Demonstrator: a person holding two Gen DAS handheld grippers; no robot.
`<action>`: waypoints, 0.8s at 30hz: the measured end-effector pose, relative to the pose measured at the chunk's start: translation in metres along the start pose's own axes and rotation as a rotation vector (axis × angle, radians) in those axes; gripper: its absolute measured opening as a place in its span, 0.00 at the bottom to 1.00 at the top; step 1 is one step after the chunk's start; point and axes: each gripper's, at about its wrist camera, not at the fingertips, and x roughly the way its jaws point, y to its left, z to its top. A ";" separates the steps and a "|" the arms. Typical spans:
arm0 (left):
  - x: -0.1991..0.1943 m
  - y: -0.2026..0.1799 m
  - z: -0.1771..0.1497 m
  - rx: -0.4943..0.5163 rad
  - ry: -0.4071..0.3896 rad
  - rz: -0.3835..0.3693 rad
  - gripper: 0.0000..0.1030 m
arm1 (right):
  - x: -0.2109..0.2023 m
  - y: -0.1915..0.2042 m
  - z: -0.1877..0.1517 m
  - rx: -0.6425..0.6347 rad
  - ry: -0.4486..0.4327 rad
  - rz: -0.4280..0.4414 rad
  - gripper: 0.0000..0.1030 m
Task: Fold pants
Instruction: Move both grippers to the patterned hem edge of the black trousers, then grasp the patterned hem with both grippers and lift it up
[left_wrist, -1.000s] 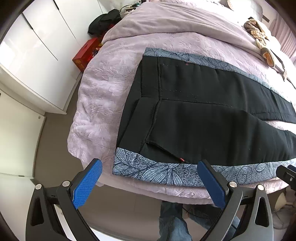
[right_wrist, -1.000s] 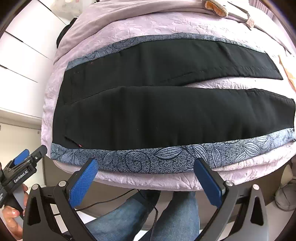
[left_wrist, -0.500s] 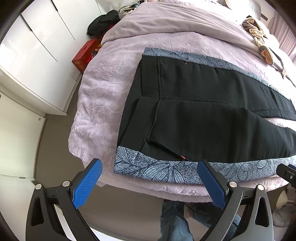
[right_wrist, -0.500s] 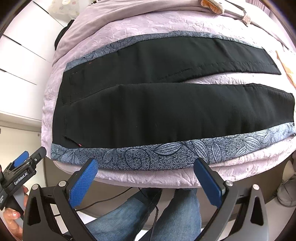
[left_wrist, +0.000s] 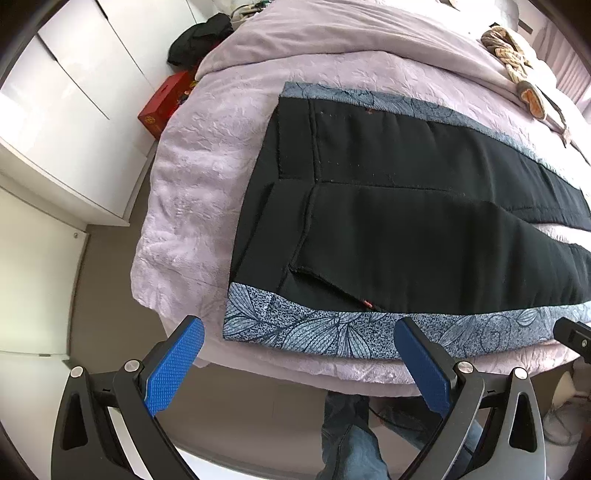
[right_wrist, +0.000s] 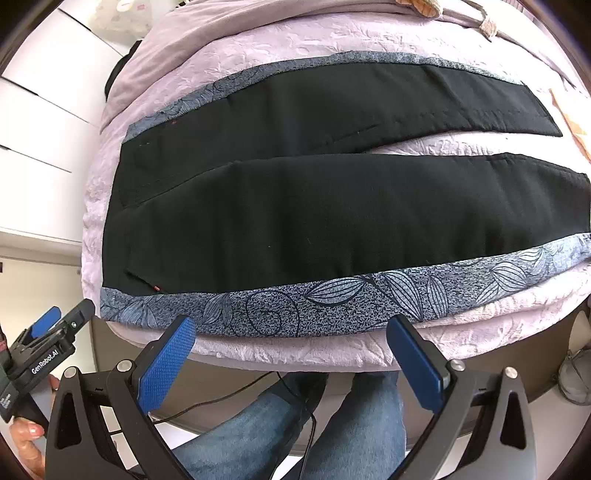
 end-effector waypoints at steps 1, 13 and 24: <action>0.002 -0.001 0.000 0.003 0.004 0.000 1.00 | 0.001 0.000 0.000 0.001 -0.006 0.000 1.00; 0.032 -0.010 -0.001 0.002 0.059 -0.003 1.00 | 0.026 -0.004 0.002 0.008 0.018 0.021 1.00; 0.051 -0.008 0.003 -0.026 0.082 0.005 1.00 | 0.050 -0.006 0.009 0.027 0.035 0.060 1.00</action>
